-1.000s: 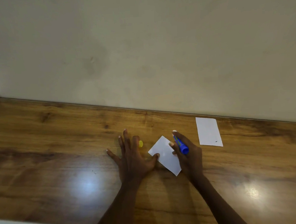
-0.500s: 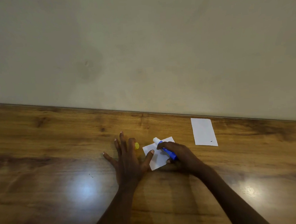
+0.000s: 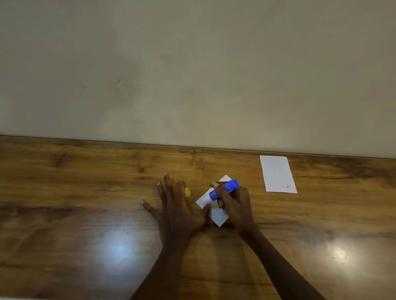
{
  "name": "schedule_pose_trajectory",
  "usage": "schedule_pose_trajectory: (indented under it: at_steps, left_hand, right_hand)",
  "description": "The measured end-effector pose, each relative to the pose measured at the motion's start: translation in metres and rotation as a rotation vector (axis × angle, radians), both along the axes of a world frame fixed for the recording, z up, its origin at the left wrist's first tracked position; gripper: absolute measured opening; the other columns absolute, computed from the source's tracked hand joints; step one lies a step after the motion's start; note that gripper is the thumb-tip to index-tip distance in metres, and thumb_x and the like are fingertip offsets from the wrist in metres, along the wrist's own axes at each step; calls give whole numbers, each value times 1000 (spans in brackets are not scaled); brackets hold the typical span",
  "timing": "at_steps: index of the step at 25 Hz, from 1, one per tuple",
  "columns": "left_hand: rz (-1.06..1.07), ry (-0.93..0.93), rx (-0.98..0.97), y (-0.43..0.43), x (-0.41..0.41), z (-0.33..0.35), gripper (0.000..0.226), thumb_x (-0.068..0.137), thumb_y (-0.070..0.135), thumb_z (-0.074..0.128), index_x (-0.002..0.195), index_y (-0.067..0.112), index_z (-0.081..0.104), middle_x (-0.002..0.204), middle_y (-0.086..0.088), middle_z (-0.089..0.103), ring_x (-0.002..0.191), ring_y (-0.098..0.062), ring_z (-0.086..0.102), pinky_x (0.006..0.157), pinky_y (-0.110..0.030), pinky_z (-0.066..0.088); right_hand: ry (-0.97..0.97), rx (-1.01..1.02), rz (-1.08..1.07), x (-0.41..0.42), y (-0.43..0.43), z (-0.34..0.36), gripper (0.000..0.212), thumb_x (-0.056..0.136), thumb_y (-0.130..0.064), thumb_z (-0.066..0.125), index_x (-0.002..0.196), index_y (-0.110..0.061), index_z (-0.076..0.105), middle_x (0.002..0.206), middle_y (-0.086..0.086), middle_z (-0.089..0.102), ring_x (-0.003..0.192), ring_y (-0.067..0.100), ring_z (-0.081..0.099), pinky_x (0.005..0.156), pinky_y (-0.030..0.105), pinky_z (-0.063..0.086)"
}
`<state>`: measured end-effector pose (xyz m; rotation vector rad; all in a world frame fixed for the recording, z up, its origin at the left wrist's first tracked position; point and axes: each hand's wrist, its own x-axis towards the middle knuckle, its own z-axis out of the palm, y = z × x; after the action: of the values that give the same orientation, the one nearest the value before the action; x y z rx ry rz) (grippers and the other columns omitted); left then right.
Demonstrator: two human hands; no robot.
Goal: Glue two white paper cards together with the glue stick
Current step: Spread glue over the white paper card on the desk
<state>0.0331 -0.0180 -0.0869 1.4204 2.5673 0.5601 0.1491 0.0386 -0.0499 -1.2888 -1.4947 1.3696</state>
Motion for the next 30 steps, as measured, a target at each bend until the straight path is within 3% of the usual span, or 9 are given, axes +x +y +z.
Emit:
schedule_pose_trajectory:
  at_steps: [4, 11, 16, 22, 26, 30]
  left_hand:
    - [-10, -9, -8, -1, 0, 2, 82, 64, 67, 60, 128, 24, 32, 158, -6, -2, 144, -31, -5, 105, -69, -8]
    - [-13, -16, 12, -1, 0, 2, 81, 64, 65, 61, 127, 23, 34, 157, -7, 1, 144, -31, -3, 105, -69, -8]
    - [2, -2, 7, 1, 0, -1, 79, 64, 66, 61, 125, 24, 34, 157, -7, 1, 144, -31, -4, 104, -69, -9]
    - [10, -3, 8, 1, 0, -2, 76, 63, 62, 64, 122, 25, 35, 157, -7, 3, 144, -31, -3, 104, -69, -10]
    - [8, 4, 9, 1, 0, -1, 78, 63, 62, 64, 125, 22, 37, 157, -8, 4, 144, -32, -2, 104, -69, -10]
    - [4, 5, 16, 0, 1, -1, 79, 63, 63, 64, 125, 22, 37, 157, -8, 6, 144, -32, -2, 104, -69, -10]
  right_hand:
    - [-77, 110, 121, -5, 3, -3, 20, 82, -5, 59, 69, -20, 58, 55, -8, 55, 47, -5, 54, 53, 6, 42]
    - [-183, 212, 261, -3, 9, -7, 5, 77, -5, 64, 71, -6, 65, 56, -16, 57, 51, -6, 55, 54, 4, 41]
    - [-265, 221, 167, 14, 30, -2, 2, 78, -9, 65, 79, -8, 63, 64, -4, 57, 54, 4, 52, 53, 3, 39]
    - [-322, 205, -11, 28, 50, -2, 15, 79, -12, 64, 88, 0, 61, 71, 5, 54, 56, 5, 46, 50, -3, 36]
    - [-346, 209, -40, 30, 53, -1, 18, 80, -12, 64, 92, 1, 60, 81, 17, 62, 61, 13, 50, 54, 4, 38]
    - [-291, 219, -120, 30, 41, 4, 30, 82, -16, 62, 109, -3, 58, 101, 20, 66, 77, 19, 56, 69, 22, 45]
